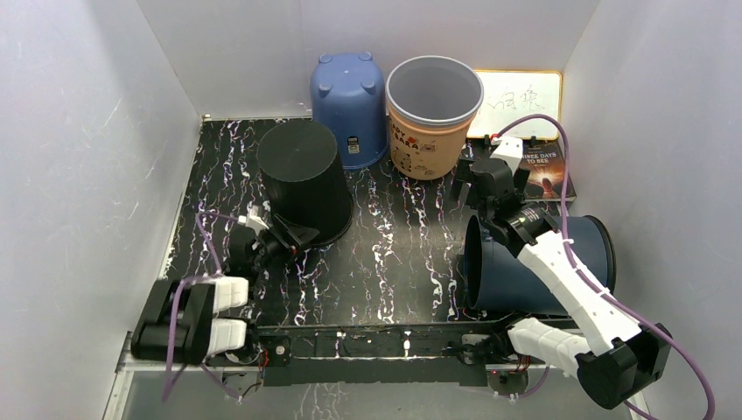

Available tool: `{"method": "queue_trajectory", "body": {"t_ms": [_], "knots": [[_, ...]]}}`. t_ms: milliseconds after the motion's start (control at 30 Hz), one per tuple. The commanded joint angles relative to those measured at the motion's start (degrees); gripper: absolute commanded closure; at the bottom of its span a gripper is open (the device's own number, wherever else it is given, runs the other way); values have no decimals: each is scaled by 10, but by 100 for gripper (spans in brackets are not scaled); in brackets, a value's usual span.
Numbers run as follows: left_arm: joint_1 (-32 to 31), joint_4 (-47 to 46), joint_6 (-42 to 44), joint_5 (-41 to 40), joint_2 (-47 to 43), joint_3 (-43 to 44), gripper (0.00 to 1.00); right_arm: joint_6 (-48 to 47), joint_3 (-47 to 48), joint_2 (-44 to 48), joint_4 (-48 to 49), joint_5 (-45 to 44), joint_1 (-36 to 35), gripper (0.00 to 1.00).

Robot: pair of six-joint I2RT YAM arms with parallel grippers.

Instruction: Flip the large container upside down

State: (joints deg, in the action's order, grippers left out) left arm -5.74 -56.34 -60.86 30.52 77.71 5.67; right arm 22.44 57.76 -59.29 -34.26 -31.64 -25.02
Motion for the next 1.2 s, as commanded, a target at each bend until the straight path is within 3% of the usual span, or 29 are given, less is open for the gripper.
{"method": "queue_trajectory", "body": {"t_ms": [0,133,233,467,800,1167], "knots": [[3,334,107,-85,-154,62,28,-9,16,1,32,31,0,2],[4,493,159,-121,-235,119,26,-12,18,-8,31,97,-2,2],[3,560,175,-130,-273,145,25,-11,14,-15,42,139,-13,2],[2,681,216,-168,-351,205,23,-19,36,-70,50,121,-117,2],[2,781,255,-161,-352,308,23,-4,60,-200,155,143,-167,2],[2,856,291,-149,-380,391,22,-23,161,-379,205,167,-231,2]]}}
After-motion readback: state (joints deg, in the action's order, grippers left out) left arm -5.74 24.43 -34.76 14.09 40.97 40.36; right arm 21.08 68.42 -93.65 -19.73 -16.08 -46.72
